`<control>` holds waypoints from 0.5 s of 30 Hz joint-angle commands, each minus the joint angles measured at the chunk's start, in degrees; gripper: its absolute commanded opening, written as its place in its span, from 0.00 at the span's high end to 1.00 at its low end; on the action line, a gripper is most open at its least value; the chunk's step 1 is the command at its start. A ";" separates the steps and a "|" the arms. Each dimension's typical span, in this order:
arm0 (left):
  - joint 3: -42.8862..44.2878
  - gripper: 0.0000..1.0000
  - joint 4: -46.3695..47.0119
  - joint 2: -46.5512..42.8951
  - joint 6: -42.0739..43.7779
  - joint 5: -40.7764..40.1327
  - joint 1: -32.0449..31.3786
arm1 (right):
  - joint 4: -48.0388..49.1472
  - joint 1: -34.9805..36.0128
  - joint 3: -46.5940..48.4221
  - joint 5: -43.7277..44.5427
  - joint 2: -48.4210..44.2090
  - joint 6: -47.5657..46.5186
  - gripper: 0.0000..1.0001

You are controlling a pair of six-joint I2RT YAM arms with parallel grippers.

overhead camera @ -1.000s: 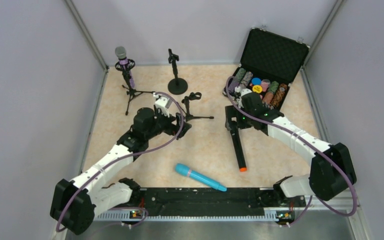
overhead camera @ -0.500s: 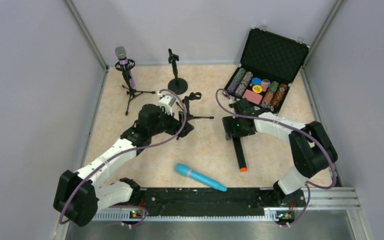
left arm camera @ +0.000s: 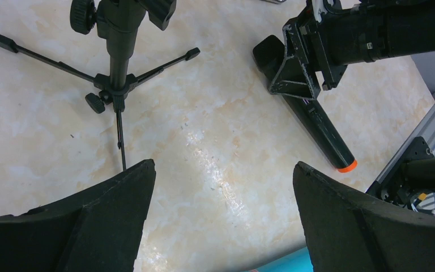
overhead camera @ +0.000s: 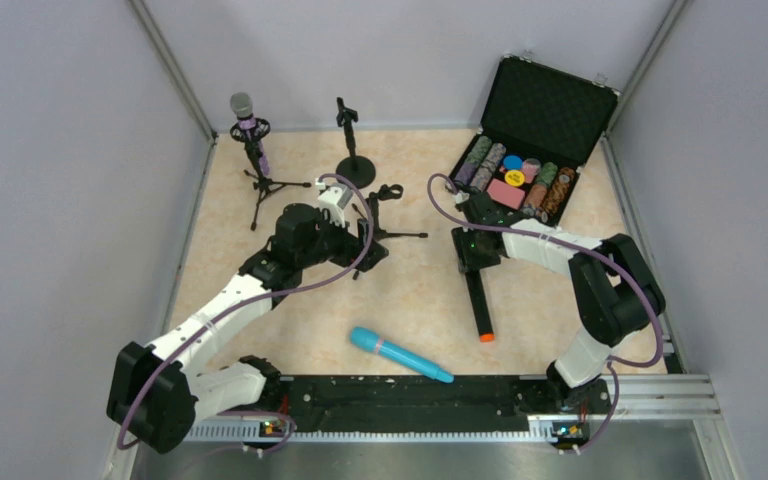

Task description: Attach the microphones to the stand

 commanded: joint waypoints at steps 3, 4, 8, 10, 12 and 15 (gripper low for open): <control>0.82 0.05 2.41 -4.38 1.95 -3.21 -0.24 | 0.75 0.38 2.23 -0.80 1.10 -0.33 0.66; 0.48 0.05 3.28 -4.85 1.95 -3.56 -0.27 | 0.78 0.44 2.12 -0.98 1.00 -0.38 0.66; -0.38 0.05 5.33 -5.87 1.95 -4.44 -0.25 | 0.77 0.38 1.99 -1.14 0.51 -0.58 0.67; -0.36 0.05 4.96 -6.04 1.96 -4.41 -0.28 | 0.92 0.38 2.03 -1.39 0.44 -0.49 0.68; -0.34 0.05 4.46 -6.19 1.91 -4.31 -0.30 | 1.19 0.37 2.13 -1.71 0.61 -0.52 0.68; -0.89 0.05 4.53 -6.40 1.87 -4.11 -0.25 | 1.21 0.38 2.21 -1.62 0.72 -0.57 0.68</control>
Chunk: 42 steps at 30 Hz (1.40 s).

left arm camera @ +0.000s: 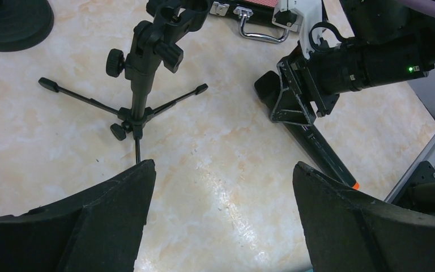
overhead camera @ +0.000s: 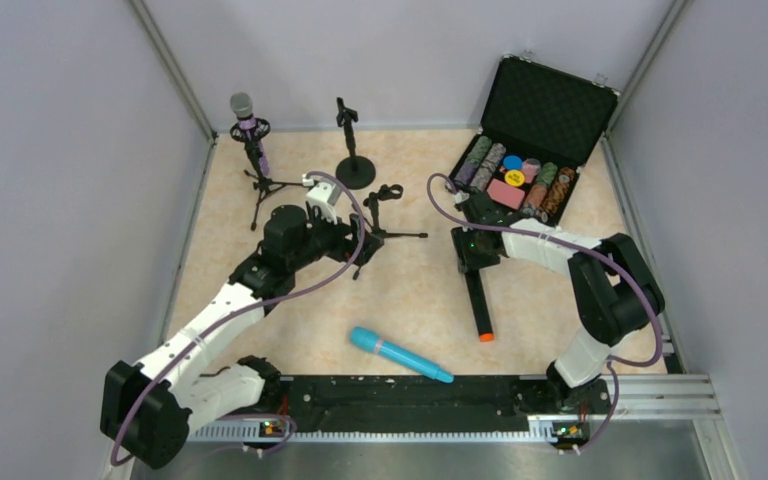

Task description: Attach the microphones to the stand

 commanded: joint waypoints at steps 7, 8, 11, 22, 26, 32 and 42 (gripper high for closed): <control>-2.05 0.06 5.06 -0.59 -1.32 -0.19 -0.26 | 1.11 0.36 1.51 -0.90 -0.40 -1.12 0.68; -2.08 0.06 5.18 -0.39 -1.66 -0.11 -0.26 | 1.09 0.34 1.37 -0.85 -0.69 -1.10 0.68; -2.00 0.06 4.94 -0.22 -2.44 0.01 -0.23 | 1.12 0.35 1.55 -1.16 -0.99 -1.13 0.68; -4.14 0.06 5.31 -2.86 -2.90 -3.36 -0.23 | 0.38 0.34 2.04 -1.57 -3.11 -2.54 0.46; -4.94 0.06 6.05 -3.61 -3.87 -6.53 -0.27 | -0.98 0.35 1.67 -3.23 -6.53 -3.93 0.32; -5.96 0.05 2.82 -4.51 -5.93 -14.49 -0.23 | -2.66 0.62 2.80 -8.76 -12.32 -5.52 0.21; -8.85 0.02 2.11 0.62 -13.65 -18.15 -0.08 | -3.57 10.72 4.98 -17.55 -14.88 -11.47 0.20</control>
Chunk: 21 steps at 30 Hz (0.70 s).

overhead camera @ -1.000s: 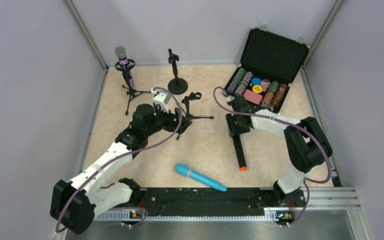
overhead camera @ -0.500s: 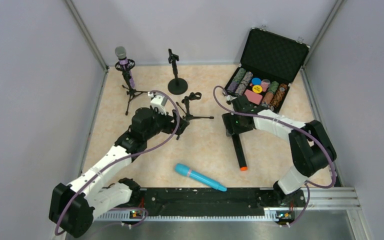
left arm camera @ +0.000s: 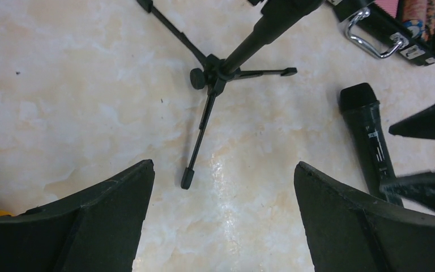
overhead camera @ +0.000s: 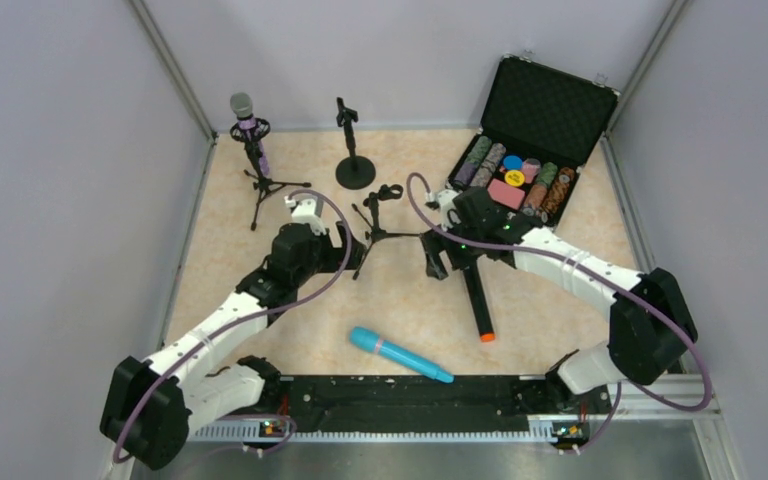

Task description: Attach the microphones to the stand

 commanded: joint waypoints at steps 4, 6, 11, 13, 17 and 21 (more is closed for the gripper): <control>0.41 0.02 0.64 3.64 -4.49 -0.53 0.16 | 0.54 10.98 2.40 -7.47 -1.83 -6.98 0.20; 1.36 0.01 -3.04 4.38 -5.00 -1.78 0.99 | 1.04 14.00 2.62 -7.71 -1.37 -8.01 0.20; 1.74 0.01 -4.73 4.91 -4.99 1.25 5.35 | 3.36 21.42 3.30 -8.84 0.85 -8.69 0.21; 1.29 0.01 -4.76 5.09 -5.10 4.40 8.00 | 4.52 24.73 3.47 -8.38 2.02 -8.62 0.21; 0.14 0.01 -4.07 5.30 -6.17 10.61 13.17 | 4.98 29.97 4.77 -4.78 5.28 -8.28 0.21; -0.47 0.01 -3.87 4.74 -6.25 12.33 15.09 | 4.01 34.22 6.68 3.18 9.31 -6.94 0.22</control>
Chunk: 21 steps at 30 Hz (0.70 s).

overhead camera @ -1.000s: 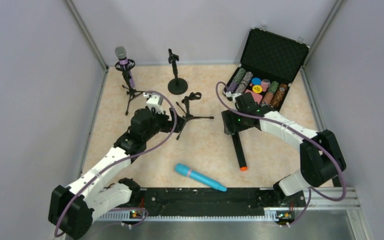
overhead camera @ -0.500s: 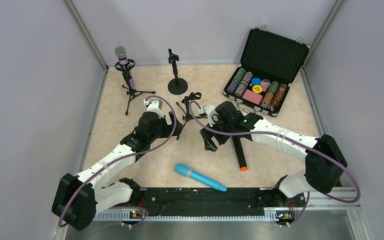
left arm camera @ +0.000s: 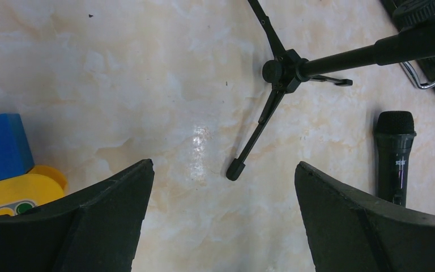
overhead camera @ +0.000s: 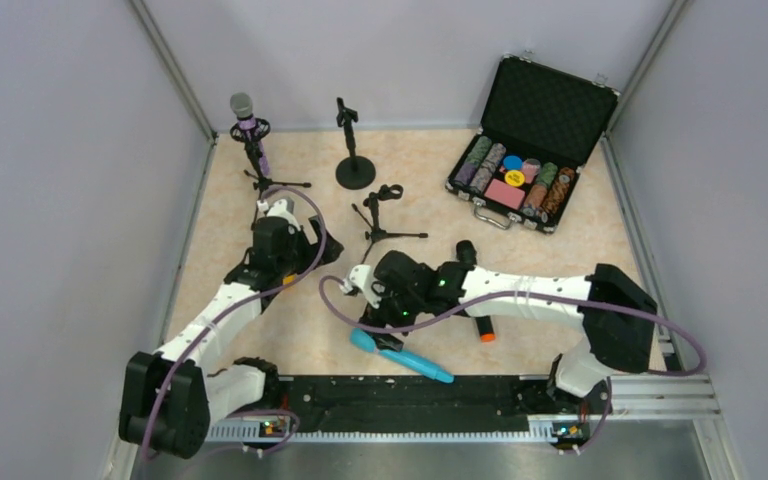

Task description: Attach the microphones to the stand

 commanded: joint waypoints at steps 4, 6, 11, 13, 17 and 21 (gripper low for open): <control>-0.44 0.01 -0.09 -1.24 -0.30 3.31 1.51 | 0.62 7.03 5.03 10.03 6.89 0.32 0.23; -0.72 0.01 -0.26 -2.11 -0.08 2.95 1.56 | 0.46 8.70 5.77 12.06 9.13 0.16 0.25; -0.44 0.01 -0.41 -3.33 1.09 3.50 1.52 | 0.21 10.92 6.24 21.80 12.58 1.61 0.31; -0.12 0.02 -0.35 -3.57 1.40 3.86 1.52 | 0.70 10.96 5.94 24.24 13.04 3.03 0.38; 0.42 0.02 -0.30 -4.05 1.67 3.92 1.52 | 3.01 10.92 4.58 26.38 13.26 4.39 0.52; 0.01 0.02 0.60 -5.88 2.57 4.47 1.52 | 3.60 11.03 4.31 29.43 14.40 4.42 0.65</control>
